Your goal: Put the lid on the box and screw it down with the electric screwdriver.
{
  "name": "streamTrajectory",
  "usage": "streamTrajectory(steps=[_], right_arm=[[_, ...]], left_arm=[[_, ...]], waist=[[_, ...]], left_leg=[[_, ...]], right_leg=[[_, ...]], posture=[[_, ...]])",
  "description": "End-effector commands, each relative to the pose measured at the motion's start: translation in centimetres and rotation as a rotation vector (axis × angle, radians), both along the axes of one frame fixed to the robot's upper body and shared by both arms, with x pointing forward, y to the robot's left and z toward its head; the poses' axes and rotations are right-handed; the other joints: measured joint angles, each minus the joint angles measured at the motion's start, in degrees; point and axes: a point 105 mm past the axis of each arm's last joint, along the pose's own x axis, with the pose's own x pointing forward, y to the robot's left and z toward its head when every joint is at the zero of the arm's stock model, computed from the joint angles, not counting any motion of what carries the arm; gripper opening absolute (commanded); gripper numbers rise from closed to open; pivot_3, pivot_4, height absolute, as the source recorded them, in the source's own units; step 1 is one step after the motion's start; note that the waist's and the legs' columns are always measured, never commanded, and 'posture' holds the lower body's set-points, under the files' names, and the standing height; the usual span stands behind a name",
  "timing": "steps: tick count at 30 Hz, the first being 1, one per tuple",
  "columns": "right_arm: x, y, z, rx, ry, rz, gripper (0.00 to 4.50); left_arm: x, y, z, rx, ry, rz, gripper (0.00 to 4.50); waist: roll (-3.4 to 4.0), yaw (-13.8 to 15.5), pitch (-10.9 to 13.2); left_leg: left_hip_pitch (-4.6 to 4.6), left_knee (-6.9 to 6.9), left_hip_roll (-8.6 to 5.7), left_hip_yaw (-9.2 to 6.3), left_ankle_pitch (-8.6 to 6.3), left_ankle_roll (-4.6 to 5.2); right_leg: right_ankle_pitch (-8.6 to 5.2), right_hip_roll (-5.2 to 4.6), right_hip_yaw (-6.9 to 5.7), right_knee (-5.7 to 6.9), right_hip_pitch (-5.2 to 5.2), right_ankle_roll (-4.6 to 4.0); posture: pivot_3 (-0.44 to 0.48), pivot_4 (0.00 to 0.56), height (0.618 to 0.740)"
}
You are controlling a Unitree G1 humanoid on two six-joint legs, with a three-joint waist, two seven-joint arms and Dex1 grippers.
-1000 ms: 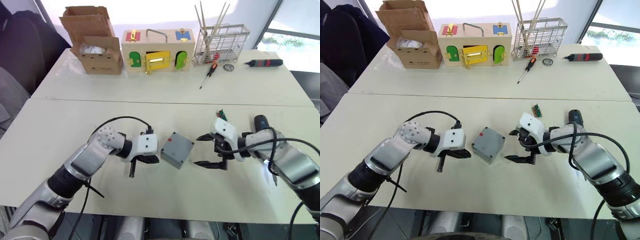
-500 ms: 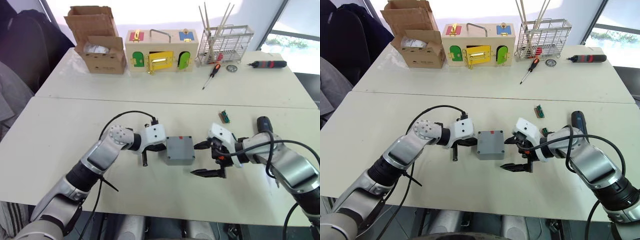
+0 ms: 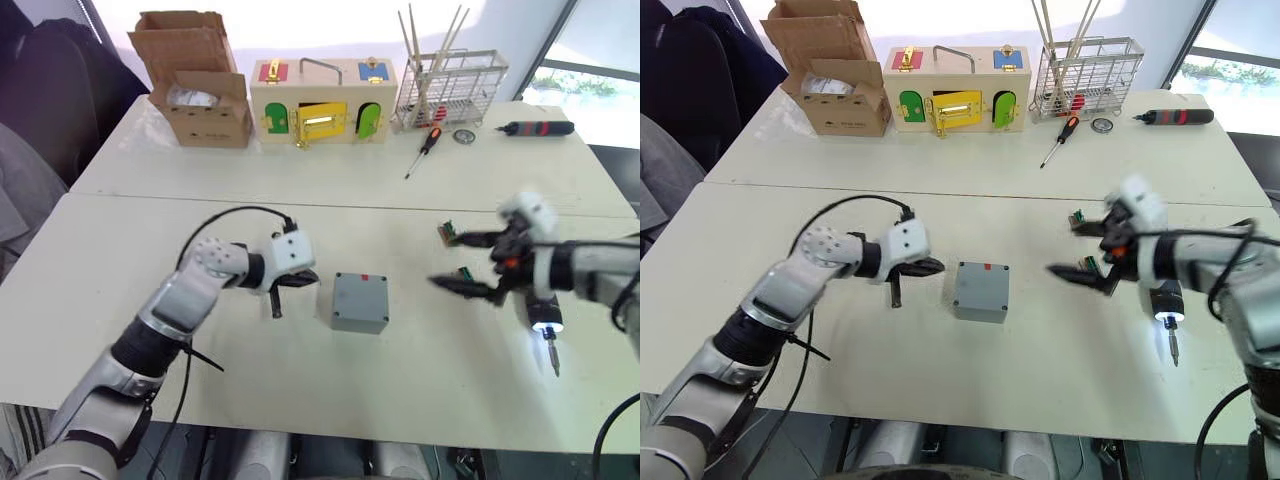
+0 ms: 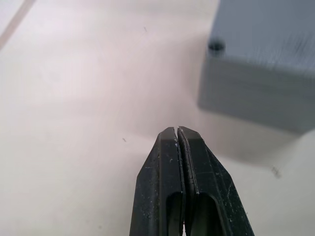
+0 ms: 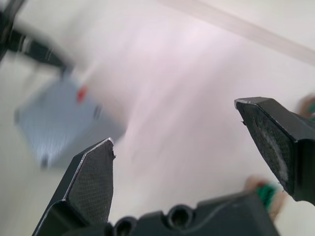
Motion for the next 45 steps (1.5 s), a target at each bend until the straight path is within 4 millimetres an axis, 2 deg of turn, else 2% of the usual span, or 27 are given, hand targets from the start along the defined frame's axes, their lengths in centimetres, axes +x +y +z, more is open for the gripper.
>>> streamTrajectory(steps=[1, 4, 6, 9, 10, 22, 23, 25, 27, 32, 38, 45], right_arm=[[2.9, -1.3, -1.3, 0.01, -0.105, -0.165, 4.48], [4.9, -2.1, -2.9, 0.037, -0.156, -0.254, 4.48], [5.9, -2.7, -3.8, 0.062, -0.17, -0.307, 4.48], [6.9, -3.1, -4.9, 0.116, -0.18, -0.351, 3.81], [7.1, -3.2, -5.2, 0.132, -0.177, -0.368, 3.81], [8.0, -4.0, -5.2, 0.234, -0.168, -0.446, 3.81], [8.0, -4.0, -5.1, 0.236, -0.171, -0.448, 3.4], [8.1, -3.9, -5.2, 0.235, -0.171, -0.448, 3.13], [8.1, -3.8, -5.4, 0.232, -0.169, -0.45, 2.5], [8.0, -3.8, -5.8, 0.212, -0.154, -0.454, 0.03], [7.8, -4.0, -6.3, 0.184, -0.146, -0.456, 0.03], [8.2, -4.5, -4.5, 0.21, -0.228, -0.493, 0.03]], left_arm=[[-0.1, -1.0, 3.5, -0.168, -0.023, -0.009, 0.0], [0.4, -1.3, 4.3, -0.219, -0.024, 0.013, 0.0], [0.7, -1.2, 4.0, -0.194, -0.035, 0.025, 0.0], [0.5, -1.1, 3.3, -0.17, -0.034, 0.022, 0.0], [0.4, -1.1, 3.2, -0.172, -0.03, 0.023, 0.0], [0.1, -1.4, 2.2, -0.141, -0.028, 0.025, 0.0], [0.1, -1.4, 2.1, -0.138, -0.028, 0.024, 0.0], [0.1, -1.3, 1.9, -0.126, -0.033, 0.022, 0.0], [0.1, -1.3, 1.9, -0.125, -0.033, 0.022, 0.0], [0.2, -1.2, 2.0, -0.128, -0.035, 0.027, 0.0], [0.4, -1.2, 2.2, -0.134, -0.04, 0.033, 0.0], [0.4, -1.3, 2.2, -0.136, -0.041, 0.032, 0.0]], waist=[[-0.08, 0.0, 0.0], [-0.08, 0.0, 0.0], [-0.08, -0.2, 0.0], [-0.07, -0.4, 0.0], [-0.07, -0.4, 0.0], [-0.07, -0.5, 0.0], [-0.07, -0.5, 0.0], [-0.07, -0.5, 0.0], [-0.07, -0.5, 0.0], [-0.07, -0.5, 0.0], [-0.07, -0.5, 0.0], [-0.07, -0.5, 0.0]], left_leg=[[0.0, 0.01, -0.01, 0.0, 0.01, -0.01], [-0.01, 0.02, -0.07, 0.02, 0.02, -0.04], [0.0, -0.01, -0.08, 0.03, 0.03, -0.05], [0.0, -0.04, -0.08, 0.05, 0.04, -0.08], [0.0, -0.06, -0.08, 0.05, 0.05, -0.09], [0.0, -0.06, -0.08, 0.03, 0.07, -0.12], [0.0, -0.06, -0.08, 0.03, 0.07, -0.12], [0.0, -0.07, -0.08, 0.03, 0.07, -0.12], [0.0, -0.06, -0.08, 0.03, 0.07, -0.12], [0.0, -0.07, -0.08, 0.03, 0.07, -0.11], [0.0, -0.07, -0.08, 0.03, 0.07, -0.11], [0.0, -0.07, -0.08, 0.03, 0.07, -0.11]], right_leg=[[0.0, 0.0, 0.0, 0.0, 0.01, 0.0], [0.0, -0.04, 0.01, 0.03, -0.03, 0.0], [0.0, -0.04, 0.01, 0.07, -0.06, 0.0], [0.0, -0.04, 0.0, 0.07, -0.07, 0.0], [0.0, -0.04, 0.01, 0.07, -0.07, 0.0], [0.0, -0.03, 0.0, 0.07, -0.06, 0.0], [0.0, -0.03, 0.0, 0.07, -0.06, 0.0], [0.0, -0.03, 0.0, 0.07, -0.06, 0.0], [0.0, -0.03, 0.0, 0.07, -0.06, 0.0], [0.0, -0.02, 0.0, 0.07, -0.06, 0.0], [0.0, -0.03, 0.0, 0.07, -0.06, 0.0], [0.0, -0.03, 0.0, 0.07, -0.06, 0.0]], posture=[[0.0, 0.15, 0.735], [0.0, 0.15, 0.735], [0.0, 0.15, 0.735], [0.0, 0.15, 0.735], [0.0, 0.15, 0.735], [0.0, 0.15, 0.735], [0.0, 0.15, 0.735], [0.0, 0.15, 0.735], [0.0, 0.15, 0.735], [0.0, 0.15, 0.735], [0.0, 0.15, 0.735], [0.0, 0.15, 0.735]])
